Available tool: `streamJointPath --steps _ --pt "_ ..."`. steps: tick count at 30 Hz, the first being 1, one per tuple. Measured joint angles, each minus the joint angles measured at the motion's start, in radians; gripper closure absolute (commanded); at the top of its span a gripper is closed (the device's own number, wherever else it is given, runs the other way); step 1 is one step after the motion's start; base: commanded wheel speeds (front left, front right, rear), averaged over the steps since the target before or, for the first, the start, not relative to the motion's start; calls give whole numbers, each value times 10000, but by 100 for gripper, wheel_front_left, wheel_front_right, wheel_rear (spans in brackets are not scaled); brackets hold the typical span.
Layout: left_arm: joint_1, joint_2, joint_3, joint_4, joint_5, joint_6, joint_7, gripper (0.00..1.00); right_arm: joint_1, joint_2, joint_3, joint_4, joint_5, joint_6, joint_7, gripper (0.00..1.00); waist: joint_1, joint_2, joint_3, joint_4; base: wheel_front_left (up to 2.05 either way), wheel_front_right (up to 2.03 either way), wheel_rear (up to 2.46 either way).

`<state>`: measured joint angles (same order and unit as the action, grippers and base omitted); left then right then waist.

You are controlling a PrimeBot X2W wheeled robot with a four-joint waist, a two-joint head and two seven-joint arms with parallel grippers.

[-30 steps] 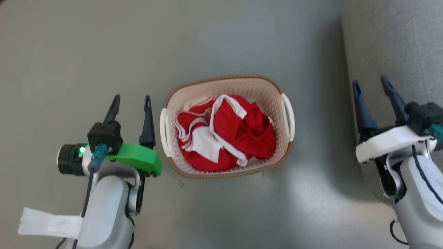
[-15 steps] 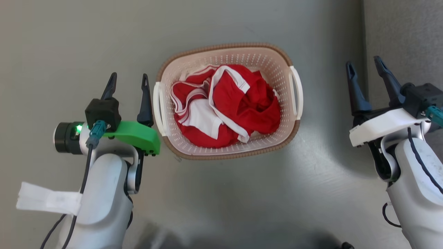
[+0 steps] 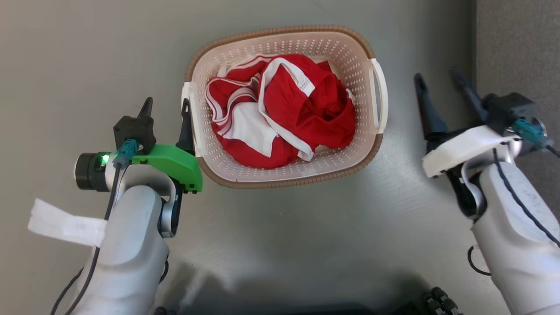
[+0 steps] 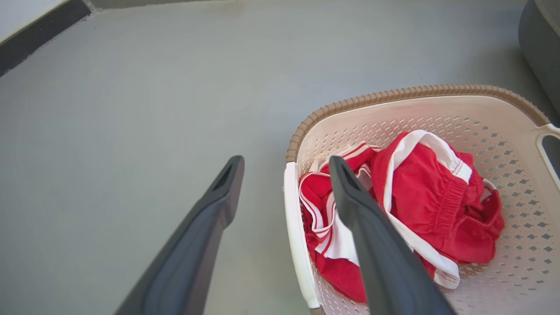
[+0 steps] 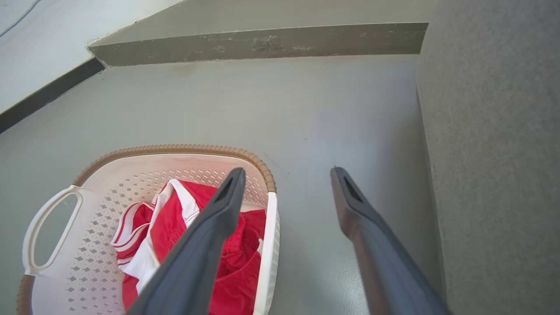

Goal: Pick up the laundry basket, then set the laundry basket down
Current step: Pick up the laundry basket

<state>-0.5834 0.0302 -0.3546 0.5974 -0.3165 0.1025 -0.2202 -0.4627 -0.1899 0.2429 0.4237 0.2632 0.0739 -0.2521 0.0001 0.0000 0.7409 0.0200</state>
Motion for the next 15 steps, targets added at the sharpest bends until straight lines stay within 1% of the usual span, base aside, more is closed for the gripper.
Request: streamJointPath --steps 2,4,8,10,15 --pt "-128 -10 -56 213 -192 -77 21 0 -130 75 125 215 -2 77 -2 0 0 0 111 -34 0 0 0" --pt "-388 -17 -163 548 -347 -251 144 0 -326 111 226 579 -8 98 -15 0 0 0 268 -85 0 0 0" --pt "-759 -48 -322 1041 -537 -416 247 0 -687 326 341 1034 -12 142 -27 0 0 0 466 -152 0 0 0" --pt "-918 -50 -351 1296 -606 -489 326 0 -878 420 487 1212 -27 228 -27 0 0 0 551 -194 0 0 0" --pt "-1408 -59 -378 1762 -779 -598 433 0 -1335 591 734 1756 -127 288 -27 0 0 0 773 -290 0 0 0"
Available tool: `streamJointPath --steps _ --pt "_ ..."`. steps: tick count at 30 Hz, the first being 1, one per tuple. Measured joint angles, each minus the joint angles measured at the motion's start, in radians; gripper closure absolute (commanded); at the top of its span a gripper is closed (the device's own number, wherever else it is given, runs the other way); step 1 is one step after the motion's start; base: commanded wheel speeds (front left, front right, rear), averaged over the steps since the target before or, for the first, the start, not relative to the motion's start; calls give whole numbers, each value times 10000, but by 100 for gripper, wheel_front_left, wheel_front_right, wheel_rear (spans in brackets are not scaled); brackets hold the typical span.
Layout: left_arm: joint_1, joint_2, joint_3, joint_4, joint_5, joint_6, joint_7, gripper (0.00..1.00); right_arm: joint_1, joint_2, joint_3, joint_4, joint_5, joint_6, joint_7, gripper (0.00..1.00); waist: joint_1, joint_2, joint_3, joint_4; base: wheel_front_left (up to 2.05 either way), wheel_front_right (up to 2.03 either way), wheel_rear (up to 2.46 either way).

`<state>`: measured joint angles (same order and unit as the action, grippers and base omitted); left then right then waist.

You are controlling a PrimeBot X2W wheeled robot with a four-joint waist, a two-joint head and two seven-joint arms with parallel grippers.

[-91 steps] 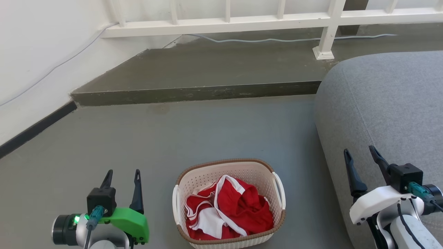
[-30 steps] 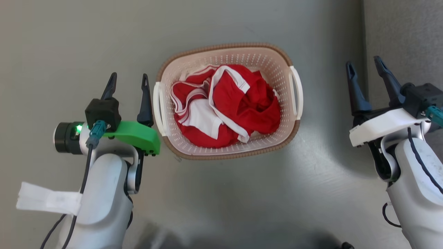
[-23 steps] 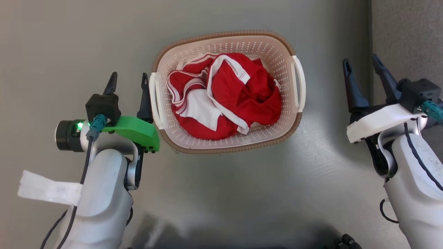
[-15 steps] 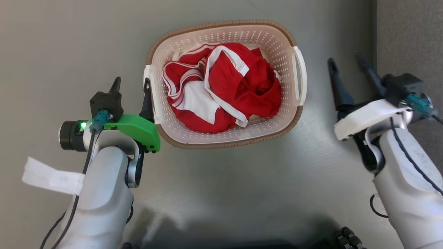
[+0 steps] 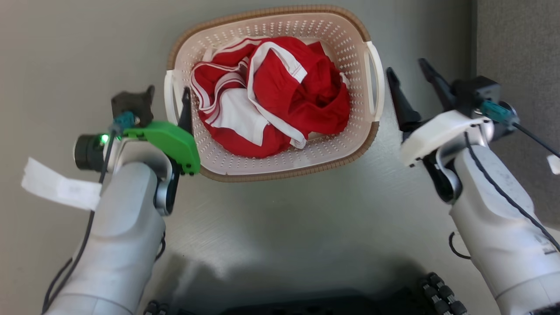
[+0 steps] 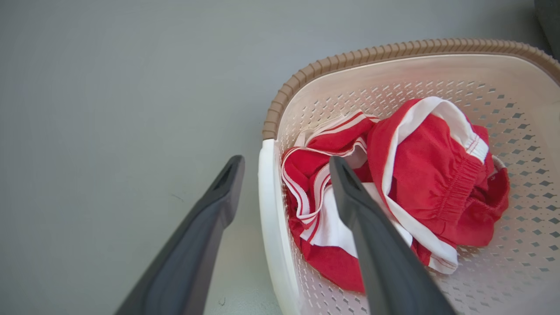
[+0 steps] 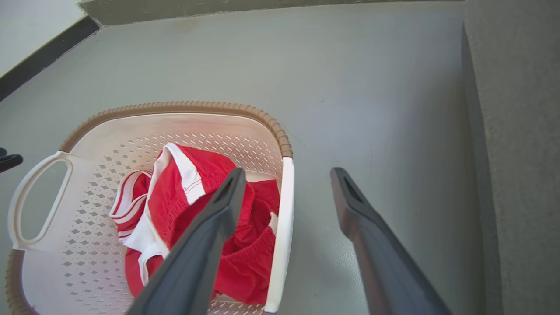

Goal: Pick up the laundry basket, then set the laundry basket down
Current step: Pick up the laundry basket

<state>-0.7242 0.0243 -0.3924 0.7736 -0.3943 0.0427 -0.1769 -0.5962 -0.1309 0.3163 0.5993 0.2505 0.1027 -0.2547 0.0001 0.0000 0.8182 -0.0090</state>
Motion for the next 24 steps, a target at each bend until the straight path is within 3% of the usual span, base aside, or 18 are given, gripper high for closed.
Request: streamJointPath --steps 9,24 --pt "-944 -15 -54 905 -251 -337 516 0 -856 150 476 984 -73 115 0 0 0 0 430 -139 0 0 0" --pt "-1801 -29 73 2253 -627 -439 1210 0 -1787 368 1022 2339 -132 205 0 0 0 1 945 -277 0 0 0"
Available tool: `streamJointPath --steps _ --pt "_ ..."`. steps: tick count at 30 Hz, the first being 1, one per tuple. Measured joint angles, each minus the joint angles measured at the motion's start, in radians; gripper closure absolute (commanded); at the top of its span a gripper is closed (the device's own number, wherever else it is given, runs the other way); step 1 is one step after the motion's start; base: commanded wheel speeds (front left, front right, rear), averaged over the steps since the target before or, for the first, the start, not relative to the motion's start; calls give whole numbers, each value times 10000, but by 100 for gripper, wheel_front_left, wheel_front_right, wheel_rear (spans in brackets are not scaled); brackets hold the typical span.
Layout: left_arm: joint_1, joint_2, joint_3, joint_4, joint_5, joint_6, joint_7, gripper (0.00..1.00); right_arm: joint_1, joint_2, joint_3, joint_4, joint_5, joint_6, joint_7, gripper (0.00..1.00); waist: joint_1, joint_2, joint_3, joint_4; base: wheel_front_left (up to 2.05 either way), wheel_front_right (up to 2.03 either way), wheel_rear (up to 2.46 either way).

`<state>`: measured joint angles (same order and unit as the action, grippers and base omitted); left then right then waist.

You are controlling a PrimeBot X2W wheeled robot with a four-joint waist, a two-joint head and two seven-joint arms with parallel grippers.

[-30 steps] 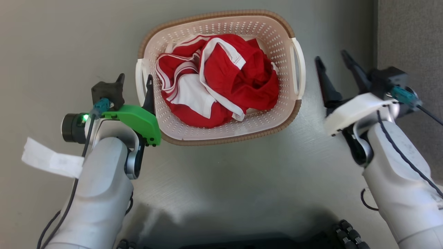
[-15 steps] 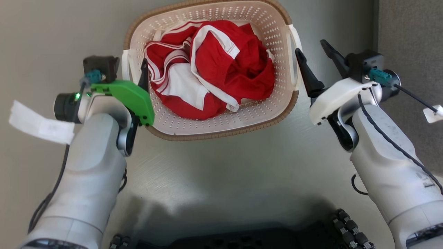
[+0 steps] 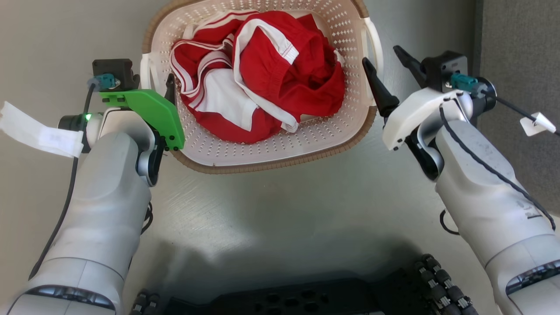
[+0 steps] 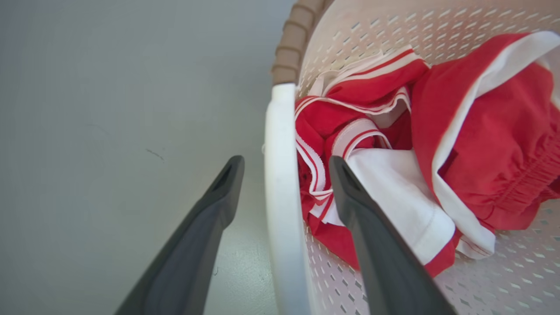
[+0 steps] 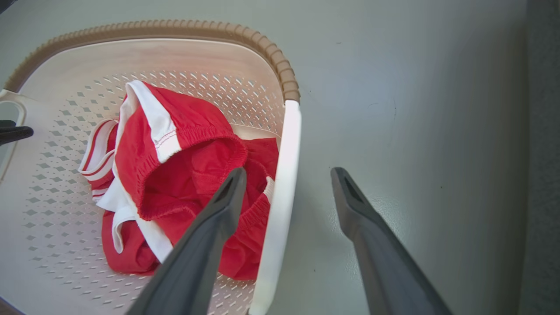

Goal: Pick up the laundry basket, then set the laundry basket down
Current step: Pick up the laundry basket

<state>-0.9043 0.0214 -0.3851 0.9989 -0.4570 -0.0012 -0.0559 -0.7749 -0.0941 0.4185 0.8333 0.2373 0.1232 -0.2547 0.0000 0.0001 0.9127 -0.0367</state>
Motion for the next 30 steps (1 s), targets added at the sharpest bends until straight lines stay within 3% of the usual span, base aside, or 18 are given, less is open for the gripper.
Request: streamJointPath --steps 6,7,8,9,30 --pt "-202 -6 -4 324 -107 -105 6 0 -277 17 25 299 94 0 0 0 0 -1 162 -54 0 0 0" --pt "-237 -6 -4 357 -150 -142 8 19 -315 19 33 359 104 0 0 0 0 -1 173 -56 0 0 0" --pt "-272 -6 -8 397 -159 -165 0 80 -371 21 42 418 107 0 0 0 0 -1 185 -56 0 0 0" --pt "-312 -10 -6 443 -167 -165 -36 100 -420 21 67 485 111 2 0 100 0 0 196 -55 0 0 0" --pt "-347 -153 -301 1509 -779 -520 -506 100 -647 307 527 1862 817 82 0 100 0 -1 -520 -112 0 0 0"
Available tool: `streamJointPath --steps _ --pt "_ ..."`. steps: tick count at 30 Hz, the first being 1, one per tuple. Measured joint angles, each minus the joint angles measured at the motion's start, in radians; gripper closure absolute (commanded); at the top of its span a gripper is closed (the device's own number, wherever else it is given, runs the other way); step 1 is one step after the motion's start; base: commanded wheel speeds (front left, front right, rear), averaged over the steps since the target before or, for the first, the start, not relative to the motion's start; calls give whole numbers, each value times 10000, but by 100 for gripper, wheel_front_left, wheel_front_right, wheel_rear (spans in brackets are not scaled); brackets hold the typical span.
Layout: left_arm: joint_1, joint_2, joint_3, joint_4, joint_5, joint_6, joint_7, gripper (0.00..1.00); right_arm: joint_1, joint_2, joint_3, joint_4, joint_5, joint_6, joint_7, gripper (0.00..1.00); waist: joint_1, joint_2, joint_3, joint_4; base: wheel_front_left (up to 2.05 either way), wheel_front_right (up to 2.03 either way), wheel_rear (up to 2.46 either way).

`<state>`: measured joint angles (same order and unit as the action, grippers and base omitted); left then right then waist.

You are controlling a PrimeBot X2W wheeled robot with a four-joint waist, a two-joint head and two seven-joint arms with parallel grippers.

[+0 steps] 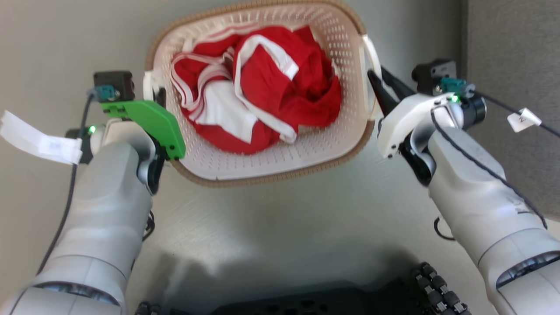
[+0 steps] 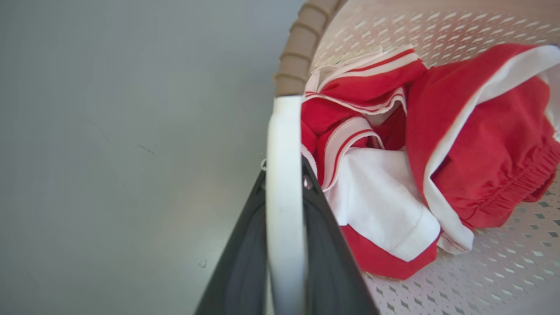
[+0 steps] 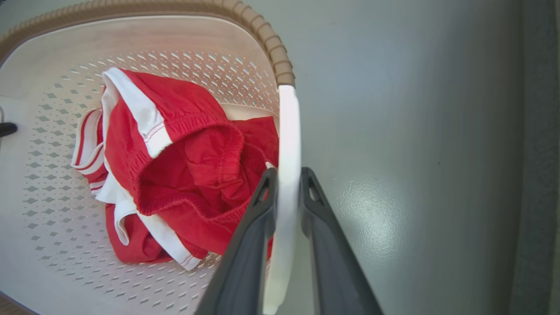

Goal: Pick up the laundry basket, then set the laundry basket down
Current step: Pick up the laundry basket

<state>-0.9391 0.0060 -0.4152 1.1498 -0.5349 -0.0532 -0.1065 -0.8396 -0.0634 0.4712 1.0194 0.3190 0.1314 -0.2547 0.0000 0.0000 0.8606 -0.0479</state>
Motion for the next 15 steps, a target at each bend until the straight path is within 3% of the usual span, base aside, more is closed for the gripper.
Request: streamJointPath --steps 15 --pt "742 -100 -407 470 -738 -316 859 100 523 173 642 951 1037 6 656 100 -1 0 -1359 -188 0 0 0"
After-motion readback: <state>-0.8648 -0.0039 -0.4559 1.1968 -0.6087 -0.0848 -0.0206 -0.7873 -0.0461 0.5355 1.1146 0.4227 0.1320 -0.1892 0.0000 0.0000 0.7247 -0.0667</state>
